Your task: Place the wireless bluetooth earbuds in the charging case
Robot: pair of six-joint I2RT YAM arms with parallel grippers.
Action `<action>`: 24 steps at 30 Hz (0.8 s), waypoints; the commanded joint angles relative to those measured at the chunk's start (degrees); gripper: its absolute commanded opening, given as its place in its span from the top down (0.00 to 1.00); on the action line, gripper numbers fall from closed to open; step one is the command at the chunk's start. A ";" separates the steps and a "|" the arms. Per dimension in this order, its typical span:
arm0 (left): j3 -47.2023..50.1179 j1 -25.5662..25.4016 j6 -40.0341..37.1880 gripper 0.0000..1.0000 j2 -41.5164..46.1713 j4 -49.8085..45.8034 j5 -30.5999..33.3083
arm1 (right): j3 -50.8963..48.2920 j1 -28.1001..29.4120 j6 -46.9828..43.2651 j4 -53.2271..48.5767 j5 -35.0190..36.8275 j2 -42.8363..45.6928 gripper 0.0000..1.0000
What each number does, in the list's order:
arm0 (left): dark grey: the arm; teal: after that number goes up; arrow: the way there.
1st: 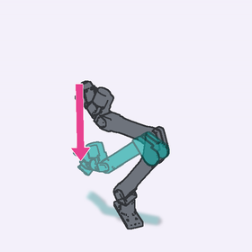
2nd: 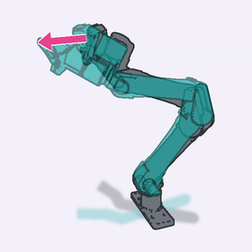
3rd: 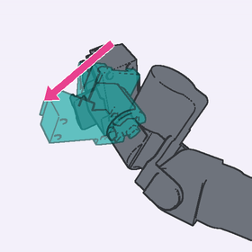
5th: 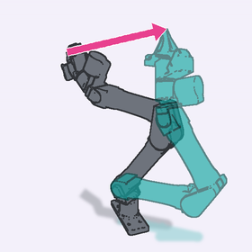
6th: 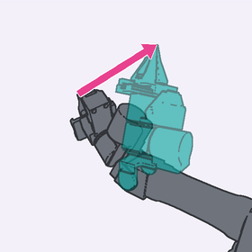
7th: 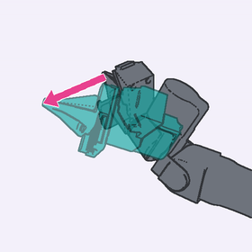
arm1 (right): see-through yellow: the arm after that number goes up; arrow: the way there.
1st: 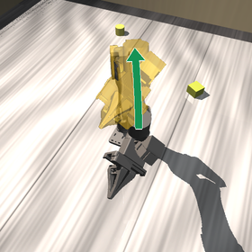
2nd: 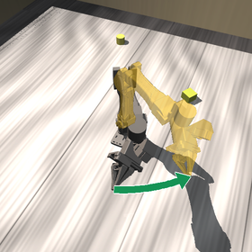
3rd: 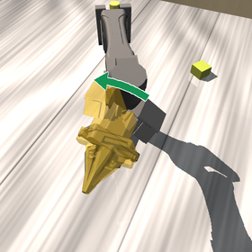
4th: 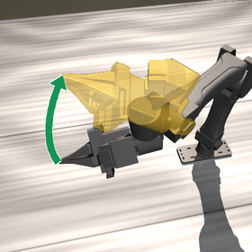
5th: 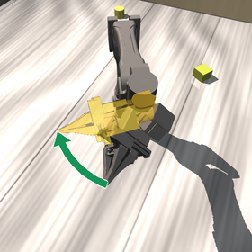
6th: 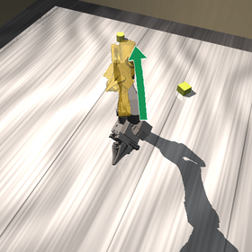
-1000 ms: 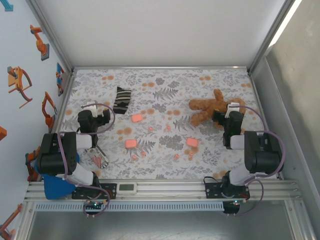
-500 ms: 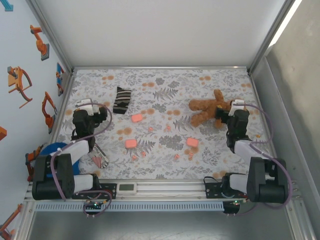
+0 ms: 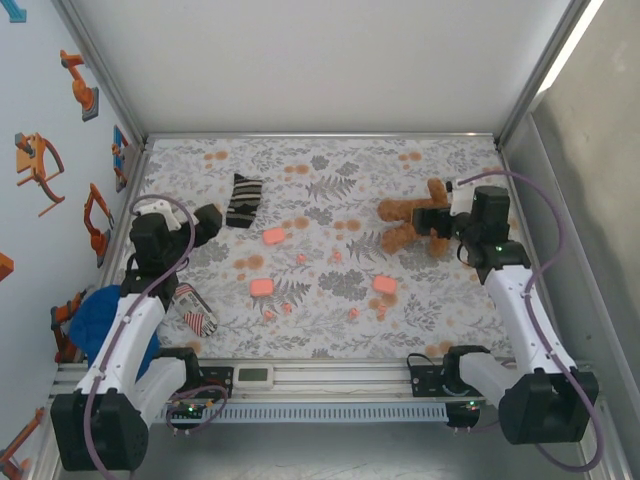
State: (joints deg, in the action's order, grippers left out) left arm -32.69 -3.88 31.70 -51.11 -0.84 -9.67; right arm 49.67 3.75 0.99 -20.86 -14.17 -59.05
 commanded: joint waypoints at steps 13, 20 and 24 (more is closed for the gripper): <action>3.59 -14.19 14.44 0.04 5.81 -10.49 -3.01 | 11.90 19.06 -19.24 -35.40 7.44 -7.62 0.00; 4.03 -15.29 14.20 0.04 4.31 -9.26 -2.75 | 12.97 25.70 -23.03 -37.58 13.62 -15.75 0.04; 4.34 -15.44 14.34 0.04 4.11 -9.44 -2.63 | 12.78 27.97 -23.41 -37.49 16.98 -21.07 0.11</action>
State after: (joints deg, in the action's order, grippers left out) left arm -29.10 -19.09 45.19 -47.03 -10.33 -12.86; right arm 61.34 30.48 -20.56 -56.18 -1.50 -77.69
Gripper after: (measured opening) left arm 0.964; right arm 0.905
